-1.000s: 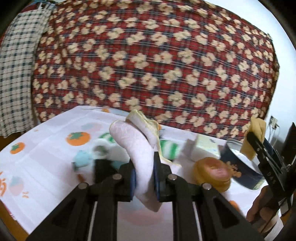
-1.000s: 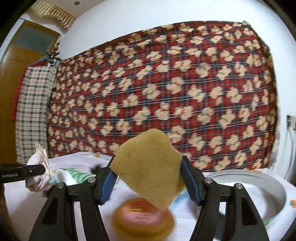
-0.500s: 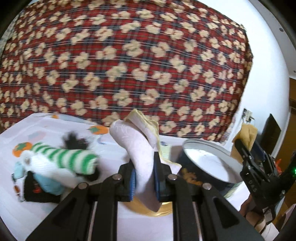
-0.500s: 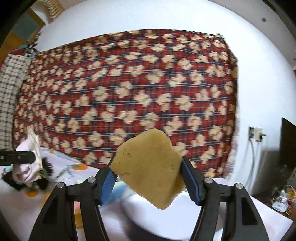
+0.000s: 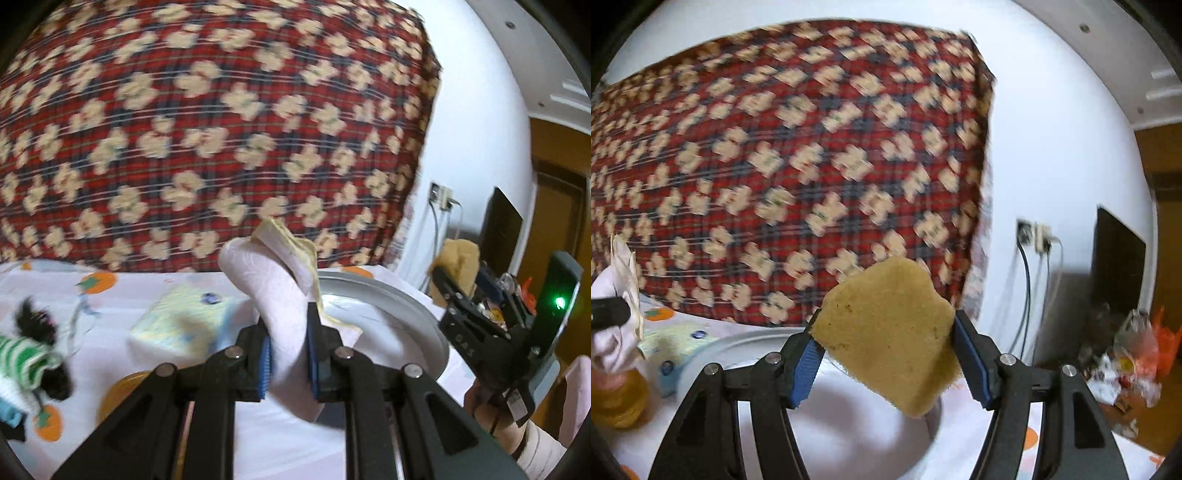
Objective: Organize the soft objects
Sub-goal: 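Carry the pink cloth and yellow sponge with both grippers over the open tin, then open the left gripper to drop the pink cloth while the right drops the sponge into the tin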
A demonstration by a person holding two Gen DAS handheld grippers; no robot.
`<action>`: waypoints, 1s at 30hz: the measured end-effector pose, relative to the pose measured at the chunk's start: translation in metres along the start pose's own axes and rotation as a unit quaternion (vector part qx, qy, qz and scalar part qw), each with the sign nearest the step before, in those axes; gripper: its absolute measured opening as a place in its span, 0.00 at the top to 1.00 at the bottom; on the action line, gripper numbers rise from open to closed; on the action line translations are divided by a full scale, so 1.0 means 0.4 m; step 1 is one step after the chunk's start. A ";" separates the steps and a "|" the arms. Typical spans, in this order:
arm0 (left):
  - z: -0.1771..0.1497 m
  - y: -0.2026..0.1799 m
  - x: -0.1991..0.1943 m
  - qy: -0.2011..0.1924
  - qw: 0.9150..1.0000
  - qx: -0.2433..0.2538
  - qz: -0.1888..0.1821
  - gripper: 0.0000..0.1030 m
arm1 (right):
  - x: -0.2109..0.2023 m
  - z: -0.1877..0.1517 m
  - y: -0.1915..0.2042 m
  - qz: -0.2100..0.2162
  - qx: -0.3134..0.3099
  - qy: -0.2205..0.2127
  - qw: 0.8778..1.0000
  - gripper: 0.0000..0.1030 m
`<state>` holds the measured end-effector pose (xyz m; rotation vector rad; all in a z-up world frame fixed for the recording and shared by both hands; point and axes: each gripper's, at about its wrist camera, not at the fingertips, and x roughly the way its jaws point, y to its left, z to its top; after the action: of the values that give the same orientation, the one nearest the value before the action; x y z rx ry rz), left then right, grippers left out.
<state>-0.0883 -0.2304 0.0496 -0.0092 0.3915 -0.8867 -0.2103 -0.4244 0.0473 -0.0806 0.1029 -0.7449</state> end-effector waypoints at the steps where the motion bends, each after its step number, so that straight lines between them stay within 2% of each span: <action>1: 0.003 -0.020 0.015 0.001 1.000 0.007 -0.005 0.86 | 0.009 0.001 -0.010 -0.001 0.007 0.007 1.000 0.34; 5: 0.011 -0.091 0.088 0.010 0.999 0.025 -0.022 0.86 | 0.050 -0.008 -0.041 -0.009 0.026 0.045 0.999 0.34; 9: -0.001 -0.141 0.159 0.032 0.998 0.035 -0.029 0.86 | 0.084 -0.023 -0.049 0.001 0.039 0.087 0.995 0.34; 17: -0.041 -0.155 0.236 0.069 0.997 0.030 -0.026 0.86 | 0.105 -0.038 -0.031 0.019 0.034 0.114 0.993 0.33; 20: -0.043 -0.151 0.239 0.069 0.997 0.029 -0.022 0.85 | 0.109 -0.040 -0.022 0.035 0.031 0.120 0.992 0.27; 22: -0.046 -0.151 0.240 0.069 0.997 0.033 -0.018 0.75 | 0.115 -0.041 -0.020 0.045 0.036 0.130 0.990 0.21; 24: -0.052 -0.152 0.236 0.066 0.997 0.037 -0.006 0.45 | 0.113 -0.041 -0.022 0.046 0.042 0.130 0.990 0.16; 25: -0.055 -0.151 0.232 0.062 0.997 0.037 0.005 0.38 | 0.110 -0.040 -0.026 0.040 0.047 0.126 0.990 0.16; 27: -0.053 -0.142 0.219 0.049 0.998 0.027 0.022 0.11 | 0.095 -0.035 -0.044 0.036 0.068 0.110 0.991 0.15; 29: -0.046 -0.128 0.208 0.038 0.999 0.012 0.025 0.01 | 0.074 -0.026 -0.067 0.037 0.098 0.082 0.991 0.09; 30: -0.043 -0.120 0.200 0.031 0.999 0.002 0.024 0.01 | 0.066 -0.024 -0.073 0.037 0.106 0.073 0.991 0.05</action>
<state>-0.0850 -0.3190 0.0152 0.0305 0.4461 -0.8411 -0.2118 -0.4641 0.0392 0.1805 0.1649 -0.6823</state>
